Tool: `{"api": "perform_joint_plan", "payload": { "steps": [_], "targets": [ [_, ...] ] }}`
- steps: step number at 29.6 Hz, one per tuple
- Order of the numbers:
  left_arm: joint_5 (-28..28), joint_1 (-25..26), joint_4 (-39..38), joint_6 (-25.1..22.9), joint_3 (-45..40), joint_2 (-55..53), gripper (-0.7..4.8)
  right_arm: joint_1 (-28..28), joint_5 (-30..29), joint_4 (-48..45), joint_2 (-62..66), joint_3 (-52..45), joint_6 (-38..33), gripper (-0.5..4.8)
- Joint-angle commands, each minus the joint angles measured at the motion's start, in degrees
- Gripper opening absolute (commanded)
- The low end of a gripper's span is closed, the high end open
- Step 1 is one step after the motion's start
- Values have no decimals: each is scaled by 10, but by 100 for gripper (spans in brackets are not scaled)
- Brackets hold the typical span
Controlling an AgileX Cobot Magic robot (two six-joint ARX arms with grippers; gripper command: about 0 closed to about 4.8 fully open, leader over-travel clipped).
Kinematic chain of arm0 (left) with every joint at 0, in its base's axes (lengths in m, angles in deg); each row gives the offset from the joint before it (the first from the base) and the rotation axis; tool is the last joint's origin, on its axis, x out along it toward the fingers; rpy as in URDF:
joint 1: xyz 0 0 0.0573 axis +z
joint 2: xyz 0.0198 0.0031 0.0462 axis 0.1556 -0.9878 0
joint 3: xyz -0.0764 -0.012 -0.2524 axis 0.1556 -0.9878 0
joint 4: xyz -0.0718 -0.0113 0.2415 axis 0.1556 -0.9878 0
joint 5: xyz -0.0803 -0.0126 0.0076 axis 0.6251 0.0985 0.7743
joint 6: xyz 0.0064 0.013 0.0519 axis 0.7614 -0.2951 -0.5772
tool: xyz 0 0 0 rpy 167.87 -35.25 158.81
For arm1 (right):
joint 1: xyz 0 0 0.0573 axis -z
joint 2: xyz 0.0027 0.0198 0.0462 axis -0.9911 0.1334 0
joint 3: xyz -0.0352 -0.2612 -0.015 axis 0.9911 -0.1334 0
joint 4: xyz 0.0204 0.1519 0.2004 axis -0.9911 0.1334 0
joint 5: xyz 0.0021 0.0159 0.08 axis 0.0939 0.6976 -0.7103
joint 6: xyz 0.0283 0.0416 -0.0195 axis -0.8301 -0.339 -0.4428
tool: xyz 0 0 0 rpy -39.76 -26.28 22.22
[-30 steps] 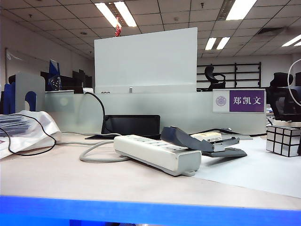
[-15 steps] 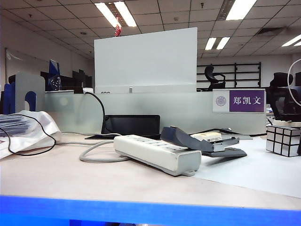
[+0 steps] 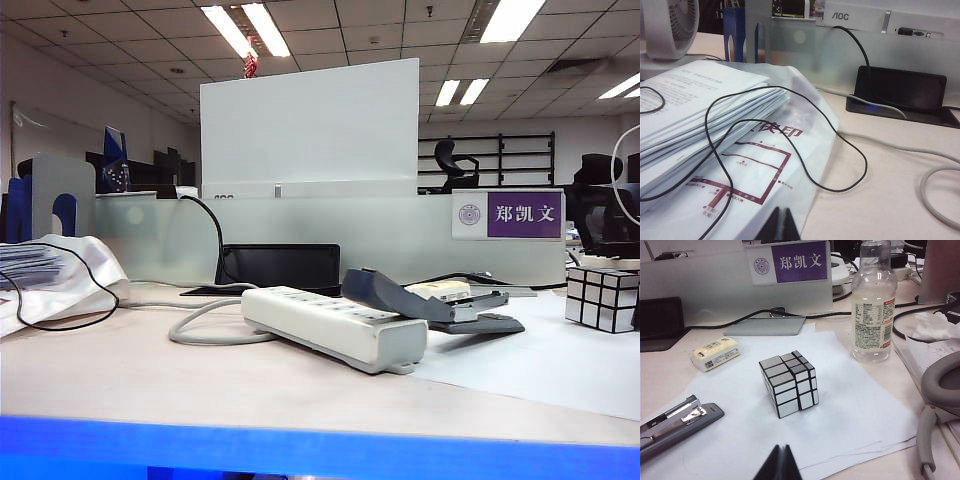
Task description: Press the button on the power strip.
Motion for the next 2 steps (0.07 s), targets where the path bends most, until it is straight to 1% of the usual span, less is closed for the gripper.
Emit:
{"api": "perform_joint_plan", "payload": {
  "steps": [1, 2],
  "targets": [
    [-1, 0, 5, 1, 1, 1, -5, 0, -1, -8, -1, -1, -2, 3],
    [-1, 0, 5, 1, 1, 1, -5, 0, -1, -8, -1, -1, -2, 3]
  ]
}}
